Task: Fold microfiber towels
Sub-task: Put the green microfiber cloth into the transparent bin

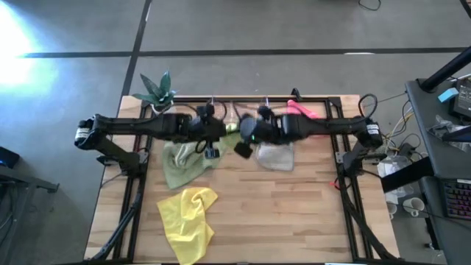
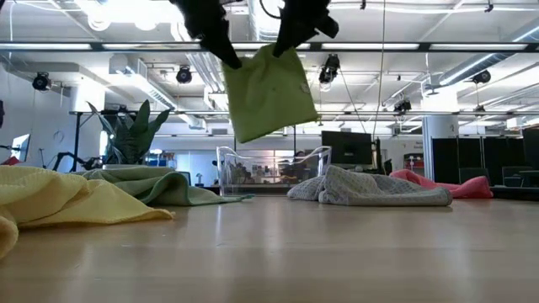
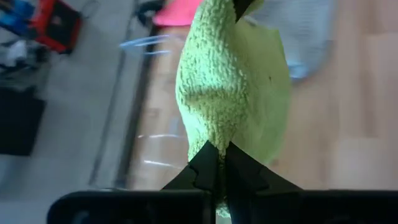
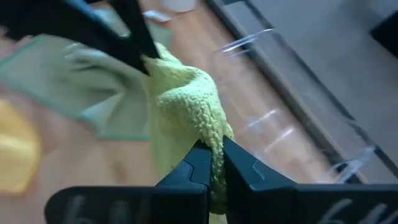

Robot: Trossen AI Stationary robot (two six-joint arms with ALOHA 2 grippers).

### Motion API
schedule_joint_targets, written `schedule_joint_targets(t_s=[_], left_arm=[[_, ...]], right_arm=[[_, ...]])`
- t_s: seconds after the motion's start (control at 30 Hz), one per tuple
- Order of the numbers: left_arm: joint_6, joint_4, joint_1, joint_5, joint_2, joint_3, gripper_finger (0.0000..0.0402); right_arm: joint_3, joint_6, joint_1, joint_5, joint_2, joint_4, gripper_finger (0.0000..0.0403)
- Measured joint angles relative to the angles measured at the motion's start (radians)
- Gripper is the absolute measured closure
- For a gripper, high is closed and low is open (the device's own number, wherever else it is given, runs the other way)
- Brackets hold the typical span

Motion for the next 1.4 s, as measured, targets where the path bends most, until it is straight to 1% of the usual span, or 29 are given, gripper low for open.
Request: schedule_joint_targets(t_s=[0.17, 0.37, 0.47, 0.57, 0.7, 0.8, 0.9, 1.0, 1.13, 1.2, 1.3, 1.4], left_arm=[[0.123, 0.107, 0.121, -0.004, 0.014, 0.0, 0.0402], [0.252, 0.294, 0.284, -0.001, 0.069, 0.0, 0.0402], [0.296, 0.387, 0.352, 0.022, 0.105, 0.0, 0.0402], [0.356, 0.498, 0.411, 0.031, 0.149, 0.0, 0.0401], [0.426, 0.682, 0.478, 0.033, 0.206, 0.0, 0.0401], [0.463, 0.835, 0.518, 0.031, 0.244, 0.0, 0.0401], [0.483, 0.932, 0.55, 0.036, 0.281, 0.0, 0.0401], [0.477, 0.909, 0.576, 0.095, 0.316, 0.0, 0.0401], [0.421, 0.728, 0.577, 0.134, 0.347, -0.001, 0.0401], [0.396, 0.619, 0.563, 0.137, 0.348, -0.003, 0.0401], [0.372, 0.502, 0.543, 0.156, 0.334, -0.006, 0.0401], [0.369, 0.418, 0.527, 0.186, 0.315, -0.007, 0.0401]], right_arm=[[0.001, -0.069, -0.132, -0.032, 0.001, 0.013, 0.0394], [0.001, -0.173, -0.301, -0.121, 0.025, 0.167, 0.0394], [0.0, -0.215, -0.38, -0.157, 0.047, 0.215, 0.0394], [-0.001, -0.269, -0.452, -0.172, 0.065, 0.267, 0.0394], [0.0, -0.36, -0.542, -0.195, 0.087, 0.403, 0.0394], [0.0, -0.427, -0.605, -0.244, 0.113, 0.495, 0.0394], [0.0, -0.483, -0.656, -0.323, 0.148, 0.546, 0.0394], [0.0, -0.53, -0.69, -0.405, 0.189, 0.537, 0.0394], [-0.001, -0.538, -0.704, -0.484, 0.233, 0.439, 0.0394], [-0.001, -0.538, -0.702, -0.541, 0.238, 0.373, 0.0394], [-0.001, -0.538, -0.694, -0.618, 0.239, 0.284, 0.0394], [-0.001, -0.538, -0.675, -0.631, 0.238, 0.225, 0.0394]])
